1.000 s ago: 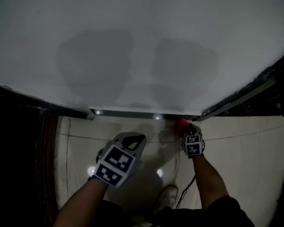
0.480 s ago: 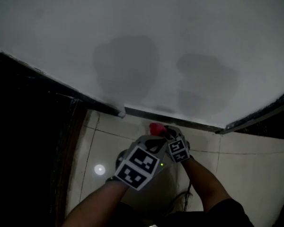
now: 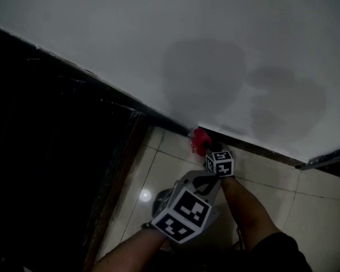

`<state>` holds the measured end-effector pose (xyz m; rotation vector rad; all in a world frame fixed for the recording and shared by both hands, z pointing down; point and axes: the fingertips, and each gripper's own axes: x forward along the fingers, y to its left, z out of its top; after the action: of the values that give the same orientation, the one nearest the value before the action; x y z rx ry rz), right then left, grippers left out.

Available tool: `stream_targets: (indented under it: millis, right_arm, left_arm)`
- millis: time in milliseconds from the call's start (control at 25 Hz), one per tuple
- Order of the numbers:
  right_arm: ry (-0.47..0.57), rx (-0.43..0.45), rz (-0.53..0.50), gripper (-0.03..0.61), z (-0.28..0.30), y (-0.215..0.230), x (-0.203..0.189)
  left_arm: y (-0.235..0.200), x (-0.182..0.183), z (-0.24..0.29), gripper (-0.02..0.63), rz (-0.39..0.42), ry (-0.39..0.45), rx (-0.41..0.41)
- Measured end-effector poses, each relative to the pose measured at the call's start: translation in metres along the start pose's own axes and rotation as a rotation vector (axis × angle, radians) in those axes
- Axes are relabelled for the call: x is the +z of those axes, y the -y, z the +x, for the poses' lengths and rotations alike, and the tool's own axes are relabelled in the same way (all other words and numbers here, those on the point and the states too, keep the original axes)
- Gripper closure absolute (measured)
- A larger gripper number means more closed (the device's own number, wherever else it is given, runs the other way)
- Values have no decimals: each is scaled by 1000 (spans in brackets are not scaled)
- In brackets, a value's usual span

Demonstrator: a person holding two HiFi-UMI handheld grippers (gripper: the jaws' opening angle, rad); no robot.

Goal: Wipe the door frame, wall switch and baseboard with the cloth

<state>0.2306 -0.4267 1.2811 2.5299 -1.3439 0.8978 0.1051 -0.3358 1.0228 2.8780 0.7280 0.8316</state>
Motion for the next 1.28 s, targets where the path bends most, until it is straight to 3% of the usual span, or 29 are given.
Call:
stream_targets:
  millis: [160, 280, 880, 1280]
  right_arm:
    - [-34, -95, 69, 518, 22, 15, -6]
    - [-31, -115, 117, 518, 22, 18, -4]
    - [-95, -210, 26, 518, -28, 75, -26]
    - [-111, -258, 35, 518, -69, 120, -44]
  left_arm:
    - [-13, -9, -21, 611, -17, 4, 33]
    - [-19, -12, -29, 611, -28, 3, 49]
    - [9, 1, 6, 611, 13, 0, -17]
    - [39, 5, 47, 611, 64, -42, -55]
